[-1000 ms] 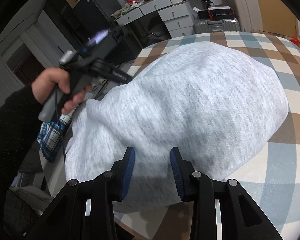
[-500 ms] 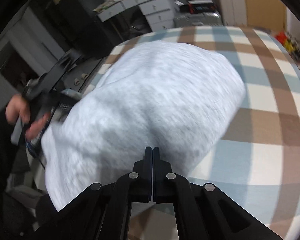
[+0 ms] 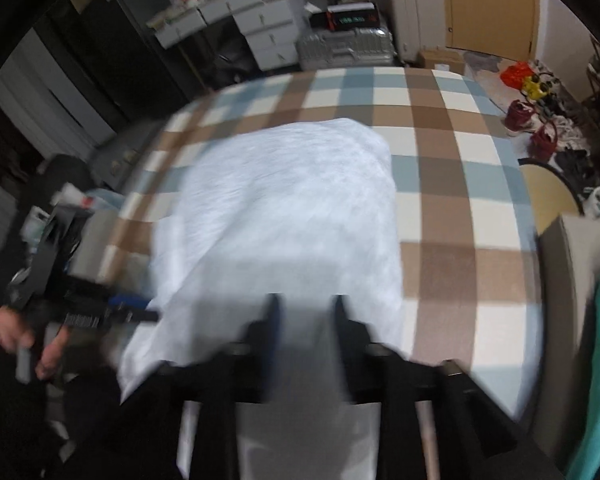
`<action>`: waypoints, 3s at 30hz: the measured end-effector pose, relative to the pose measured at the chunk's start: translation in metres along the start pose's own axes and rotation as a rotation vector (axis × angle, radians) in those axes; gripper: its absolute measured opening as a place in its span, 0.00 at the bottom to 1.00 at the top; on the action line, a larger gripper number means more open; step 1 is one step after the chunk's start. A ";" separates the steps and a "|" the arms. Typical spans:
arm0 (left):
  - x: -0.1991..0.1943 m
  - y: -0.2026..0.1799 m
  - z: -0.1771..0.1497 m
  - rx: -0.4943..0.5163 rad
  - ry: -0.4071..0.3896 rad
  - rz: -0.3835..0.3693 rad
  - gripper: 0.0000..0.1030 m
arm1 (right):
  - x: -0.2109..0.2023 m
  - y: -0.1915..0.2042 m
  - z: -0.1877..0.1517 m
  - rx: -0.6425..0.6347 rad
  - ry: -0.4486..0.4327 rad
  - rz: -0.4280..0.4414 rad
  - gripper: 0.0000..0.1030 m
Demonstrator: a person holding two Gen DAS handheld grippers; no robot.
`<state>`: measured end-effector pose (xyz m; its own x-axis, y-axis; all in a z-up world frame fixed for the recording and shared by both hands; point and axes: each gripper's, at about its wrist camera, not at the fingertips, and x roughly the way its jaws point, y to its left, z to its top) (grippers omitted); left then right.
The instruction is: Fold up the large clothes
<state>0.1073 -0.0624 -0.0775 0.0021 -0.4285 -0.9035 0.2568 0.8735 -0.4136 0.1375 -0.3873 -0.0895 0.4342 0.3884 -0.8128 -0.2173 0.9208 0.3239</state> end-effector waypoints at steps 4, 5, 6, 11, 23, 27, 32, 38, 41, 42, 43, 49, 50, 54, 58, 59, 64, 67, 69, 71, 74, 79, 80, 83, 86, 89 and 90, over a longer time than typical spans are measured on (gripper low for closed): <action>-0.037 -0.016 -0.002 0.024 -0.139 -0.063 0.62 | 0.002 0.004 -0.039 0.077 -0.005 0.083 0.41; -0.041 -0.023 -0.001 0.044 -0.170 -0.090 0.67 | 0.003 0.004 -0.046 0.093 -0.023 0.088 0.41; -0.038 -0.028 0.002 0.065 -0.189 -0.096 0.68 | 0.002 0.004 -0.055 0.119 -0.062 0.092 0.42; 0.028 -0.032 0.003 0.007 -0.070 -0.116 0.69 | 0.000 -0.014 -0.077 0.318 -0.217 0.220 0.51; 0.017 -0.065 0.006 0.079 -0.188 0.108 0.23 | 0.006 -0.021 -0.099 0.343 -0.367 0.306 0.61; 0.007 -0.063 0.003 0.074 -0.212 0.020 0.24 | 0.006 -0.024 -0.100 0.354 -0.368 0.325 0.61; 0.046 -0.053 0.012 -0.010 -0.057 -0.077 0.24 | 0.007 -0.028 -0.102 0.368 -0.367 0.350 0.61; 0.055 -0.036 0.014 -0.138 -0.022 -0.269 0.43 | 0.007 -0.034 -0.105 0.392 -0.367 0.382 0.61; 0.059 -0.030 0.011 -0.146 -0.030 -0.259 0.54 | 0.007 -0.034 -0.105 0.392 -0.366 0.382 0.61; 0.057 -0.026 0.009 -0.138 -0.039 -0.268 0.54 | 0.007 -0.034 -0.105 0.393 -0.366 0.384 0.61; 0.056 -0.026 0.002 -0.133 -0.052 -0.278 0.54 | 0.007 -0.035 -0.105 0.394 -0.366 0.385 0.62; 0.041 -0.010 -0.011 -0.103 -0.112 -0.356 0.12 | 0.005 -0.033 -0.108 0.391 -0.360 0.388 0.62; 0.040 -0.007 -0.008 -0.105 -0.115 -0.365 0.11 | 0.005 -0.030 -0.108 0.381 -0.358 0.377 0.62; 0.014 -0.004 -0.014 -0.068 -0.161 -0.383 0.09 | 0.006 -0.001 -0.104 0.250 -0.318 0.254 0.62; -0.006 -0.014 -0.017 -0.016 -0.211 -0.397 0.07 | 0.018 0.047 -0.101 0.033 -0.252 0.019 0.62; -0.008 -0.014 -0.018 -0.016 -0.220 -0.400 0.07 | 0.024 0.062 -0.101 -0.030 -0.219 -0.029 0.61; -0.018 -0.003 -0.024 0.017 -0.244 -0.402 0.07 | 0.049 0.110 -0.106 -0.239 -0.099 -0.109 0.23; -0.011 0.016 -0.022 -0.017 -0.236 -0.422 0.07 | 0.070 0.124 -0.111 -0.250 -0.006 -0.012 0.00; -0.003 0.022 -0.018 -0.064 -0.225 -0.437 0.08 | 0.084 0.134 -0.119 -0.283 -0.003 -0.069 0.00; 0.004 0.020 -0.015 -0.084 -0.191 -0.441 0.18 | 0.089 0.134 -0.123 -0.264 0.006 -0.053 0.00; 0.010 0.016 -0.016 -0.076 -0.131 -0.521 0.60 | 0.086 0.121 -0.119 -0.182 0.016 0.019 0.00; 0.025 -0.016 -0.012 0.042 -0.104 -0.455 0.70 | 0.079 0.094 -0.116 -0.028 0.029 0.165 0.00; 0.030 -0.020 -0.012 0.059 -0.101 -0.435 0.65 | 0.074 0.091 -0.116 -0.011 0.023 0.187 0.00; 0.037 -0.022 -0.016 0.072 -0.094 -0.438 0.18 | 0.050 0.072 -0.122 0.060 -0.007 0.248 0.04; 0.024 -0.026 -0.019 0.090 -0.115 -0.435 0.09 | 0.016 0.044 -0.128 0.140 -0.076 0.296 0.04; 0.001 -0.037 -0.021 0.100 -0.139 -0.423 0.08 | -0.021 0.007 -0.133 0.250 -0.210 0.245 0.21; -0.006 -0.044 -0.021 0.107 -0.148 -0.418 0.08 | -0.025 -0.002 -0.134 0.280 -0.229 0.238 0.32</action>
<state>0.0759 -0.0934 -0.0567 0.0125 -0.7745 -0.6325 0.3635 0.5928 -0.7186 0.0095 -0.4033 -0.1346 0.5904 0.5596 -0.5816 -0.1023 0.7667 0.6338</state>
